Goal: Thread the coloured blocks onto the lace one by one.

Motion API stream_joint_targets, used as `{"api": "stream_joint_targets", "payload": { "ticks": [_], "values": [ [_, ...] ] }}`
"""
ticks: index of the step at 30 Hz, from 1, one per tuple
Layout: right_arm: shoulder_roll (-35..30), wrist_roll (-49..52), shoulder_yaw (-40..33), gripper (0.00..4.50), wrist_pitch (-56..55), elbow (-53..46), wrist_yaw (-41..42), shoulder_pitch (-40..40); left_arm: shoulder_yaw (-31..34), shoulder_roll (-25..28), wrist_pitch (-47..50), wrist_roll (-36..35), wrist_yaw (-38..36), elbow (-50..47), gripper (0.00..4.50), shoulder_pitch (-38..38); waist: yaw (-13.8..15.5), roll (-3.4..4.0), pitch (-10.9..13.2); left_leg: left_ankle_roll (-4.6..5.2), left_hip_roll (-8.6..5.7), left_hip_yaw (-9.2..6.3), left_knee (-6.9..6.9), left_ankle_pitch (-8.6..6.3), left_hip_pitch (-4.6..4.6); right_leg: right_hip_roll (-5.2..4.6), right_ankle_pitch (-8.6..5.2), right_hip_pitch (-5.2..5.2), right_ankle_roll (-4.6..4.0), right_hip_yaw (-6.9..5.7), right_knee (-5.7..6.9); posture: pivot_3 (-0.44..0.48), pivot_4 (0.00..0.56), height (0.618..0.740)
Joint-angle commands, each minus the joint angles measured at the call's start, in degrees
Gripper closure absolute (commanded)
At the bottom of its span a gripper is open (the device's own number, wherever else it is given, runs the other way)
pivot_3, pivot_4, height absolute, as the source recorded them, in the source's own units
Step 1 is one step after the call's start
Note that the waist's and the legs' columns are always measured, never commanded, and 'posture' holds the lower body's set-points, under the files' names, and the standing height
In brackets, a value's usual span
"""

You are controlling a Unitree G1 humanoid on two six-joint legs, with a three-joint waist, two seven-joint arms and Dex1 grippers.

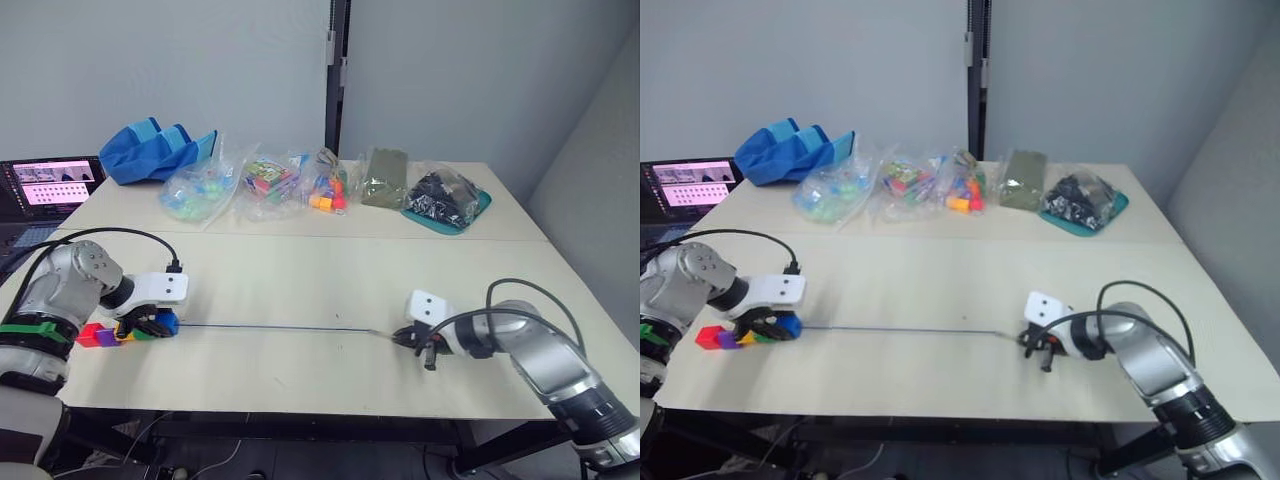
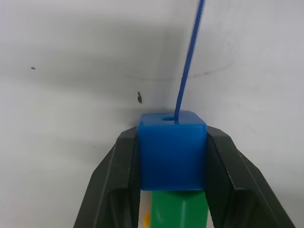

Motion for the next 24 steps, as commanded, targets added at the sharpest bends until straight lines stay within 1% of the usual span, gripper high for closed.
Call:
{"api": "stream_joint_targets", "payload": {
  "ticks": [1,6,14,19,24],
  "values": [
    [-1.91,-0.59,-2.20,4.50,-1.95,1.04,0.64,-0.30,1.41,2.70,-2.88,-0.66,-2.13,0.15,3.30,-0.32,0.04,0.00,0.00,0.00,0.00,0.00,0.00,0.00,0.00,0.00,0.00,0.00,0.00,0.00,0.00,0.000,0.150,0.740],
    [-3.49,-1.34,-2.63,4.50,-3.88,4.00,1.32,-0.81,1.81,3.91,-5.74,-0.90,-3.12,-0.37,3.30,0.03,0.07,0.00,0.00,0.00,0.00,0.00,0.01,0.00,-0.01,0.00,0.00,0.00,0.00,0.01,-0.01,0.000,0.150,0.740],
    [-3.60,-1.54,-2.27,4.50,-4.44,5.24,2.02,-1.36,2.30,4.35,-11.03,-2.29,-3.72,-1.37,3.30,-1.64,0.08,0.00,0.00,0.00,0.00,0.00,0.01,0.00,-0.01,0.00,0.00,0.01,0.00,0.01,-0.01,0.000,0.150,0.740],
    [-2.27,-1.75,-1.55,4.50,-4.66,5.89,2.24,-2.39,2.70,2.91,-13.57,-3.17,-1.73,-0.17,3.30,-0.97,0.07,0.00,0.00,0.00,0.00,0.00,0.02,0.00,-0.01,0.00,0.00,0.01,0.00,0.01,-0.01,0.000,0.150,0.740],
    [0.36,-2.69,-0.27,4.50,-5.04,7.06,1.81,-3.54,2.94,1.83,-12.31,-3.50,0.16,0.60,3.30,0.87,-0.11,0.00,0.00,0.00,0.00,0.00,0.02,0.00,-0.01,0.00,0.00,0.01,0.00,0.00,0.00,0.000,0.150,0.740]
  ]
}}
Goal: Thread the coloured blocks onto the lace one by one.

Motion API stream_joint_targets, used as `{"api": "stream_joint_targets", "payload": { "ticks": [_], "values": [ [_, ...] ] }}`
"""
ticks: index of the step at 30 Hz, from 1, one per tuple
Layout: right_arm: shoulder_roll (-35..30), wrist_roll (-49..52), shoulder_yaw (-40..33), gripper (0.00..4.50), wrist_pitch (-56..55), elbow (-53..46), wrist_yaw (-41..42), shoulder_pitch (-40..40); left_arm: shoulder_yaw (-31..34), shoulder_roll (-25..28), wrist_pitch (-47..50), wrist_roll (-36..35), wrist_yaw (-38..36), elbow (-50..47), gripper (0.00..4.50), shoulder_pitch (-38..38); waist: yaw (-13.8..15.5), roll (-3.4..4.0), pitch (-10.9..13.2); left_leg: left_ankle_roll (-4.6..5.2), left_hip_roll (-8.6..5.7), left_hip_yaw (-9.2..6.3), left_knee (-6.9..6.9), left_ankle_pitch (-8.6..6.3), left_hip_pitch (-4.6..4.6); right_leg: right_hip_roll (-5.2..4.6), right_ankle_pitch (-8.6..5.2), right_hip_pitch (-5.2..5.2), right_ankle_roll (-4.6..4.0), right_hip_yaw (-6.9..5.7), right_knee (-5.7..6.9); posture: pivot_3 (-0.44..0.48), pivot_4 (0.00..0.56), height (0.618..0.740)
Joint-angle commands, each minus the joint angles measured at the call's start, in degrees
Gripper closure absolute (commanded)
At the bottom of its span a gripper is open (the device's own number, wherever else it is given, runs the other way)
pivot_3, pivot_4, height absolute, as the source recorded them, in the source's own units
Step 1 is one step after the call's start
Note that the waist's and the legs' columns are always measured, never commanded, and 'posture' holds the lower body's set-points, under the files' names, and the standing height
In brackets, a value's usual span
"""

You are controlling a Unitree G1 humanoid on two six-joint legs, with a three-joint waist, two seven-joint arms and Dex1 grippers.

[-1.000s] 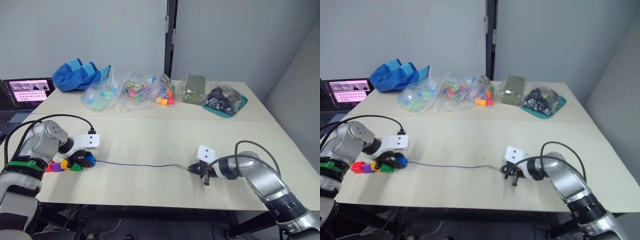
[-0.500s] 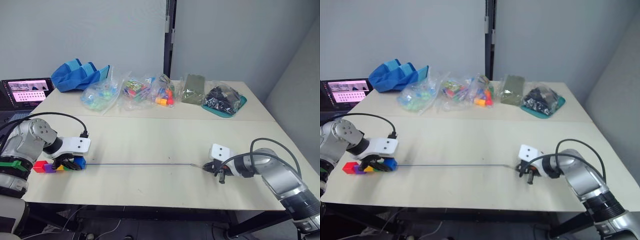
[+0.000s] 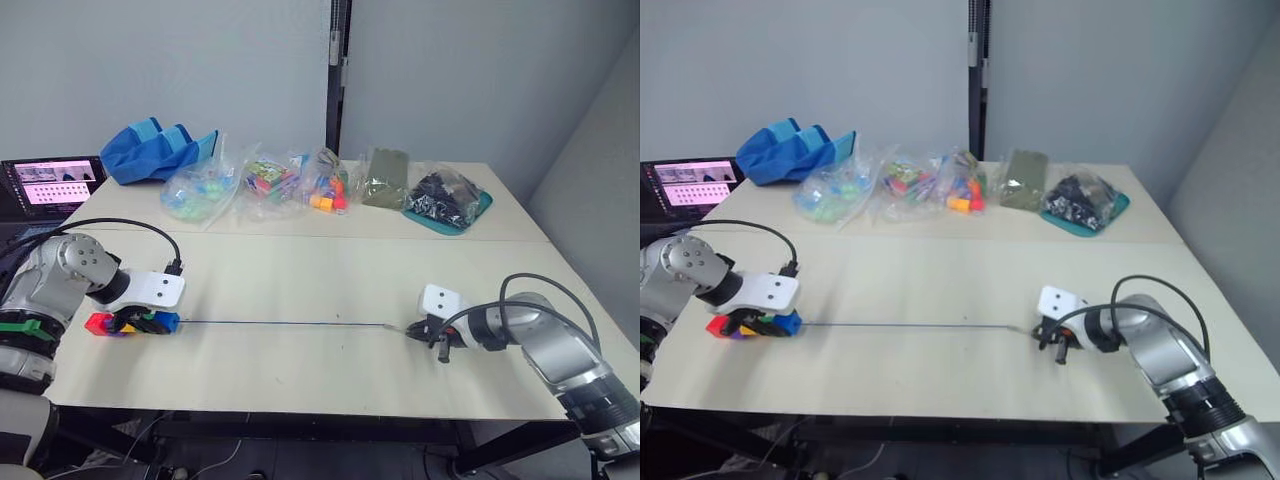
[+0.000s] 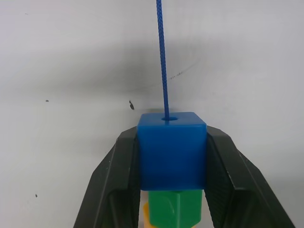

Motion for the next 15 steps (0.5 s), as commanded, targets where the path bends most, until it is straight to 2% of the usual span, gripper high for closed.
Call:
{"api": "stream_joint_targets", "payload": {
  "ticks": [1,12,14,15],
  "values": [
    [1.64,-0.95,0.45,4.50,-0.83,0.57,-0.38,-1.34,1.58,0.45,0.39,-0.05,1.54,0.86,3.30,0.99,-0.23,0.00,0.00,0.00,0.00,0.00,0.00,0.00,0.01,0.00,0.00,0.00,0.00,0.00,0.00,0.000,0.150,0.740],
    [5.35,-3.09,2.10,4.50,-2.75,2.40,0.58,-1.50,2.17,0.75,1.24,-0.16,3.02,1.23,3.30,2.26,-0.70,-0.01,-0.01,0.00,0.00,0.00,0.02,0.00,0.07,0.01,0.00,0.02,0.00,0.01,0.12,0.000,0.150,0.740],
    [6.38,-2.48,1.59,4.50,-2.20,2.82,0.49,-1.61,3.24,0.14,3.01,-1.14,3.58,1.51,2.24,2.19,-1.02,-0.02,-0.02,0.00,0.00,-0.01,0.01,0.00,0.08,0.01,0.00,0.02,0.00,0.00,0.13,0.000,0.150,0.740],
    [6.69,-2.49,1.49,4.19,-2.13,2.72,0.46,-1.79,3.52,-0.06,3.53,-1.32,3.69,1.67,1.94,2.19,-1.09,-0.03,-0.02,0.00,0.01,-0.01,0.01,0.00,0.08,0.02,0.00,0.02,0.00,0.00,0.14,0.000,0.150,0.740]
  ]
}}
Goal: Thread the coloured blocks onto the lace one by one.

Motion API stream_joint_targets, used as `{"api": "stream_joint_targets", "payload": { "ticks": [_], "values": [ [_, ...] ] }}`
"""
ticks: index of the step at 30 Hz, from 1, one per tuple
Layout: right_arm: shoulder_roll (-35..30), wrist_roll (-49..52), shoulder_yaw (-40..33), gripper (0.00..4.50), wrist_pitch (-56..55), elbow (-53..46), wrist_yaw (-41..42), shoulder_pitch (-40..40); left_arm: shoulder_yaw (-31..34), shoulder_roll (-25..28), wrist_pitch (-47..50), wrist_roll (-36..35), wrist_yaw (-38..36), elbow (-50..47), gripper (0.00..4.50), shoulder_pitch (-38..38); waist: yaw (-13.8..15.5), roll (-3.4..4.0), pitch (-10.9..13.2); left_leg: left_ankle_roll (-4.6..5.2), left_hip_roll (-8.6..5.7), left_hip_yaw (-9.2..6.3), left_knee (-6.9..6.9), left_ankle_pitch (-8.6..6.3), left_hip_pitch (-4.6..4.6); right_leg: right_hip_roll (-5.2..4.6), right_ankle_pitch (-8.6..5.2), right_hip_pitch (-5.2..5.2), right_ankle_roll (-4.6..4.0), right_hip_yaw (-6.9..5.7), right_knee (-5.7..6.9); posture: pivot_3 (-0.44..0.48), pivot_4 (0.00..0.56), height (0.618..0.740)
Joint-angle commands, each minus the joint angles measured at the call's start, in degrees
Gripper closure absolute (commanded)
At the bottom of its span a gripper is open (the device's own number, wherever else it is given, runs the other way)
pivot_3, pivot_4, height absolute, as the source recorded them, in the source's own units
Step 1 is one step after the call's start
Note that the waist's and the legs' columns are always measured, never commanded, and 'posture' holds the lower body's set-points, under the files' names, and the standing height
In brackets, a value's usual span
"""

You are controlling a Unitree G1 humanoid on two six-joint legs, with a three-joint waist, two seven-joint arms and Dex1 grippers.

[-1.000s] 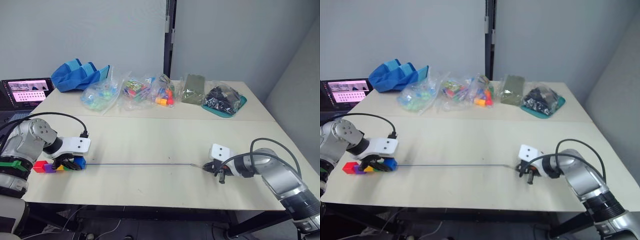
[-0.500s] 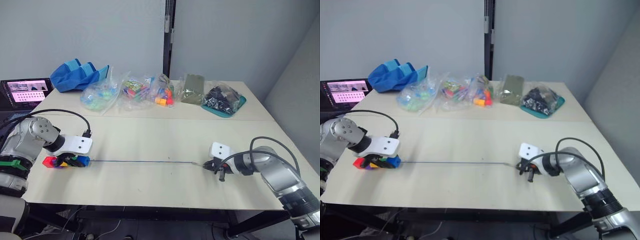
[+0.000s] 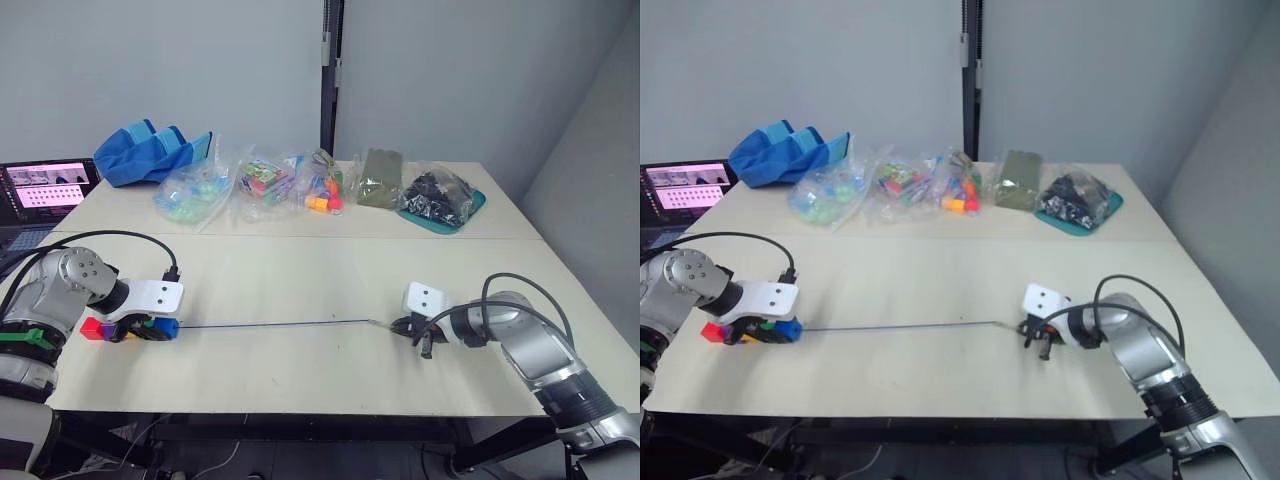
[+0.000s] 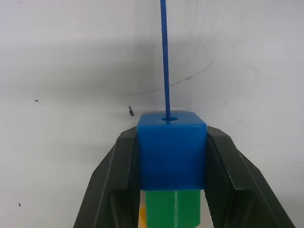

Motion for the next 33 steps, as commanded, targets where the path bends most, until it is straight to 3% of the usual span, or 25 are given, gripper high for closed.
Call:
{"api": "stream_joint_targets", "payload": {
  "ticks": [1,6,12,16,22,25,27,33],
  "values": [
    [1.27,0.06,1.14,3.85,0.18,0.27,0.57,-0.21,2.54,0.23,2.03,-1.62,0.60,0.06,1.66,-0.65,-0.20,-0.01,0.00,0.00,0.00,0.00,0.00,0.00,0.00,0.00,0.00,0.00,0.00,0.00,0.02,0.000,0.150,0.740],
    [0.85,0.94,0.00,2.17,2.09,-2.39,1.47,-1.17,5.52,0.26,4.21,-4.40,0.89,-0.38,0.00,-0.51,-0.36,-0.01,0.00,0.00,0.00,-0.01,0.01,0.00,0.00,0.00,0.00,-0.01,0.00,0.00,0.05,0.000,0.150,0.740],
    [-1.90,3.89,-4.14,0.14,4.18,-4.76,2.96,-0.64,12.15,2.74,6.50,-8.97,2.68,-0.45,0.00,0.65,-0.29,0.00,0.00,0.00,0.00,-0.01,0.01,0.00,-0.02,0.00,-0.01,-0.01,0.00,0.00,0.05,0.000,0.150,0.740],
    [-2.75,7.26,-7.80,0.06,5.02,-4.91,3.12,0.14,18.13,4.89,7.61,-13.89,3.63,-0.94,0.00,3.99,-0.39,0.00,0.00,0.00,0.00,-0.01,0.00,0.00,0.00,0.00,-0.01,-0.02,0.00,0.00,0.06,0.000,0.150,0.740],
    [-2.84,13.93,-15.78,0.06,4.78,-2.68,3.18,0.90,34.63,5.20,14.17,-28.08,3.17,2.07,0.00,12.51,-0.38,0.01,0.01,0.00,0.00,0.00,-0.01,0.00,-0.01,-0.01,-0.02,-0.02,0.00,0.00,0.05,0.000,0.150,0.740],
    [-3.42,16.55,-19.03,0.06,5.50,0.44,3.37,1.45,41.49,5.72,14.34,-31.32,4.74,5.72,0.00,18.96,-0.70,0.02,0.00,0.00,0.00,0.01,-0.04,0.00,0.04,-0.01,-0.03,-0.02,-0.03,0.01,0.08,0.000,0.150,0.740],
    [-3.96,16.28,-19.78,0.06,3.15,3.60,3.84,2.01,45.15,5.37,16.99,-34.24,3.61,2.92,0.00,24.28,-0.60,0.00,0.01,0.00,0.01,0.01,-0.05,0.00,0.05,-0.01,-0.04,-0.03,-0.04,0.00,0.10,0.000,0.150,0.740],
    [-4.71,16.86,-23.98,0.06,-4.59,15.33,4.15,2.97,52.94,5.84,15.72,-34.96,8.69,2.53,0.00,36.04,0.05,0.00,0.01,-0.01,0.02,0.03,-0.03,-0.01,0.04,-0.02,-0.05,-0.03,-0.06,-0.02,0.10,0.000,0.150,0.740]
  ]
}}
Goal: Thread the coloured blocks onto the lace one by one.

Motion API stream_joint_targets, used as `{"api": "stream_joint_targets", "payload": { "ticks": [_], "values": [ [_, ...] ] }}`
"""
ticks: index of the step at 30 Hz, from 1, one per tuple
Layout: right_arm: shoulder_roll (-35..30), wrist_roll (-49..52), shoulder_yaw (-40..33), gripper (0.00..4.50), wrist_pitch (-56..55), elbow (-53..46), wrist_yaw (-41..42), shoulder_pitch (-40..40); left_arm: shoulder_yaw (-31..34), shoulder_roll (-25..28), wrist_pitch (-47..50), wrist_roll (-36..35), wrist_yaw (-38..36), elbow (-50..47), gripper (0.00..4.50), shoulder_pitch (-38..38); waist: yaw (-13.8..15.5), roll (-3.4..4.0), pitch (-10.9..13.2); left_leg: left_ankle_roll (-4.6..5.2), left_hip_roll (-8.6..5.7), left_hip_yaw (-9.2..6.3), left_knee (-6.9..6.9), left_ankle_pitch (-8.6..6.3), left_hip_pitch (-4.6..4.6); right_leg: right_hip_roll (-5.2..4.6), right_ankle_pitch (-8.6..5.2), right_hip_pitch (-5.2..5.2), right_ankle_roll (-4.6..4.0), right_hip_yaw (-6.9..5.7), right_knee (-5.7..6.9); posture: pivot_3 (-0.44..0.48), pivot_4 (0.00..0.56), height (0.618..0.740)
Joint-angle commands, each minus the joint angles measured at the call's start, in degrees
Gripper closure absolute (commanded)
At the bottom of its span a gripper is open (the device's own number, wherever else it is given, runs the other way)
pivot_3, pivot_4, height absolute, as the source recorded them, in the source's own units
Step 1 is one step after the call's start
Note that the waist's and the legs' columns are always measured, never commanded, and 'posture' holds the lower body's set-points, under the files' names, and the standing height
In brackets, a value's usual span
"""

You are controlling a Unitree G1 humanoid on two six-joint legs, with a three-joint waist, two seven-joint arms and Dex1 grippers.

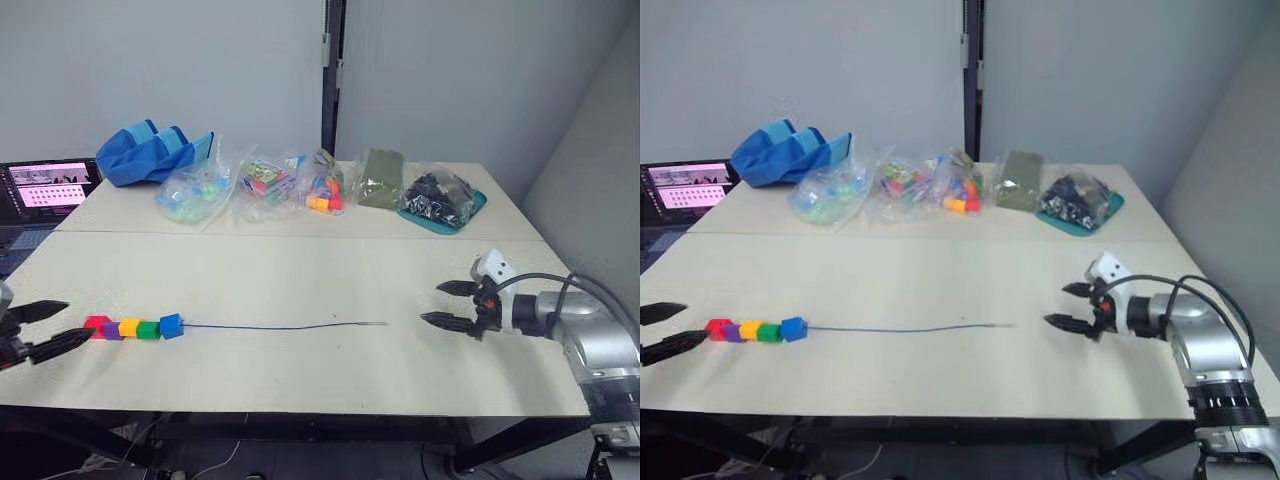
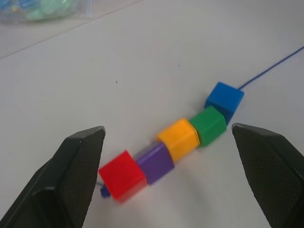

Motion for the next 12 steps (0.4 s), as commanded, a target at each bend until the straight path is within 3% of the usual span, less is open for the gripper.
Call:
{"api": "stream_joint_targets", "payload": {
  "ticks": [1,6,12],
  "values": [
    [-1.89,0.44,-4.56,0.06,-6.35,6.56,0.49,0.37,5.11,1.57,-1.80,-0.57,4.25,1.00,0.00,3.11,0.14,0.00,0.00,0.00,0.00,0.02,0.00,0.00,0.00,-0.01,0.00,0.00,0.00,0.00,-0.01,0.000,0.150,0.740],
    [-4.12,0.66,-6.34,0.06,-11.41,15.25,2.81,-0.03,6.52,0.72,-5.00,0.27,5.97,2.96,0.00,8.30,-0.11,0.00,0.00,0.00,0.00,0.05,-0.02,-0.01,0.01,-0.01,-0.01,-0.03,-0.01,0.02,-0.02,0.000,0.150,0.740],
    [-5.20,0.32,-6.39,0.06,-13.97,20.04,4.10,-1.65,5.64,-0.20,-7.47,-0.08,6.93,4.09,0.00,8.59,-0.30,0.01,0.00,-0.01,0.00,0.06,-0.04,-0.01,0.03,-0.01,-0.02,-0.03,-0.02,0.03,-0.01,0.000,0.150,0.740]
  ]
}}
